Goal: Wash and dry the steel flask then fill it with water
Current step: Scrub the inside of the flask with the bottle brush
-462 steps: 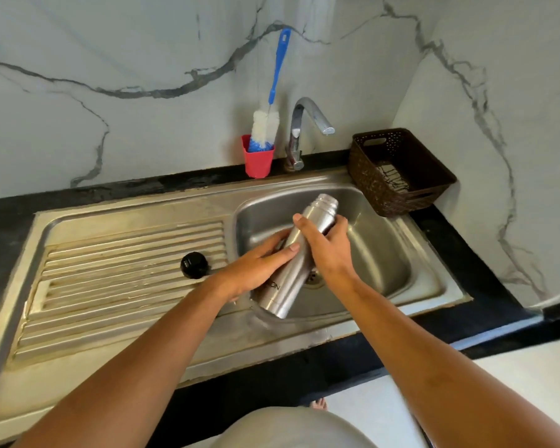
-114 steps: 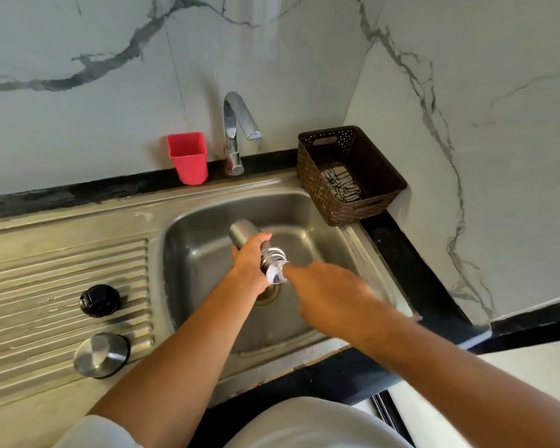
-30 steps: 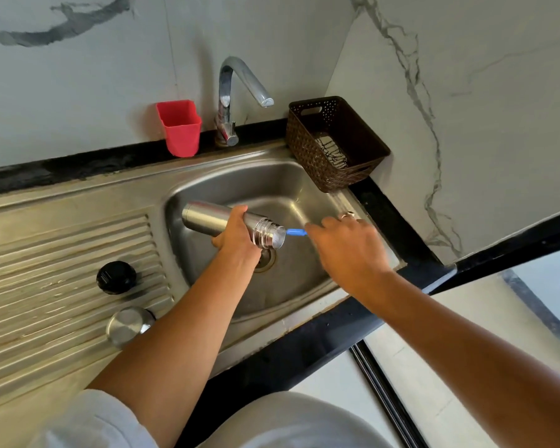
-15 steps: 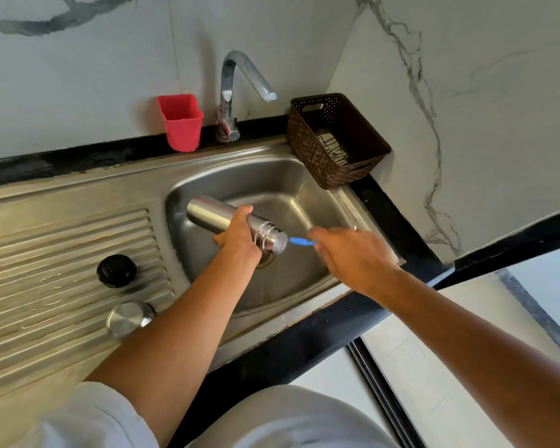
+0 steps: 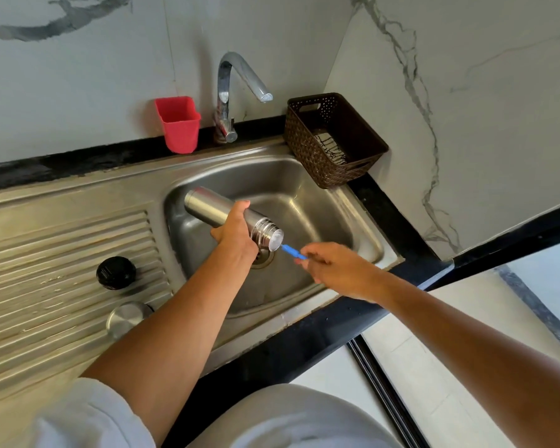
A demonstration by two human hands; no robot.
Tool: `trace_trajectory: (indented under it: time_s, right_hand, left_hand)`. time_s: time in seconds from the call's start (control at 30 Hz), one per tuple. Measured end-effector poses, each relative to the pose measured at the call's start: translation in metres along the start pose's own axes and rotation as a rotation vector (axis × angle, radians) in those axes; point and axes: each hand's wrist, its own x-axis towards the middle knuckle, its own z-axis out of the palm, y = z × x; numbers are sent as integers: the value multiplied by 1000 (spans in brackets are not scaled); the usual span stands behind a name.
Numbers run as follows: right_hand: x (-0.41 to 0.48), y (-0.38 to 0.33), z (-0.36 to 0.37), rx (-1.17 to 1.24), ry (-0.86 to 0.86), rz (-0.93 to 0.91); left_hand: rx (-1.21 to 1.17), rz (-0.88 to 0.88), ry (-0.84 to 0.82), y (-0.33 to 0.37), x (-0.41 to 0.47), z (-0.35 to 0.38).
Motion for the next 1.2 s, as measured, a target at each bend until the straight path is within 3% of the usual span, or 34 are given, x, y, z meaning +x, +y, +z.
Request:
trace_trajectory:
  time_s: [0.07,0.1,0.17,0.23,0.3,0.37,0.4,0.47,0.53,0.6,0.67,0.73,0.8,0.87,0.93,0.97,1.0,1.07,1.1,1.2]
  right_hand:
    - [4,4,-5,-827,264,-155]
    - [4,2,-5,-1071,388,-173]
    - [2,-4,0,-1201,422,-160]
    - [0,-5,14,-922,310,-115]
    - [1,-4,24,-178,88,42]
    - [3,-1,22,589,-136,312]
    - [1,-1,17,807,-205,398]
    - [0,4,9,866,-265,409]
    - [1,11,5,482,-167,224]
    - [3,16,1,-299,79,-45]
    - [4,14,1,-976,405,-153]
    - [2,4,5,-1186,438,-136]
    - [-1,3,18,-964,273,-87]
    - [-3,3,26,-253,83,68]
    - [-1,0,25,582,-168,359]
    - [-3,-3,21,828,-245,450]
    - [-4,-4,15,899,-286,475]
    - [-4,-2,8,714,-267,395]
    - [-4,0,6,434,-190,281]
    - [1,8,1,-781,227,-75]
  left_hand:
    - [-5,-10,8,-1,-1,-1]
    - [-30,-23,-4,-1,-2,-1]
    - [-75,-42,-5,-2,0,-1]
    - [-68,-9,6,-4,1,-1]
    - [-22,34,7,-7,0,-3]
    - [15,44,-10,-10,3,-5]
    - [25,24,-24,-10,4,-5]
    - [47,-4,-66,-9,7,-5]
    - [53,6,-80,-8,9,-4]
    - [20,-21,-78,-9,11,-3]
    - [-26,-75,-60,-14,19,-3]
    - [-41,-112,-49,-21,39,-4]
    - [-14,-106,-31,-23,48,-5]
    - [8,-89,-16,-22,39,-7]
    - [26,-76,-24,-20,24,-10]
    - [24,-80,-33,-20,19,-10]
    - [10,-93,-43,-21,17,-10]
    - [1,-92,-51,-19,18,-10]
    - [-9,-93,-53,-18,20,-10]
    - [-16,-95,-40,-18,23,-7]
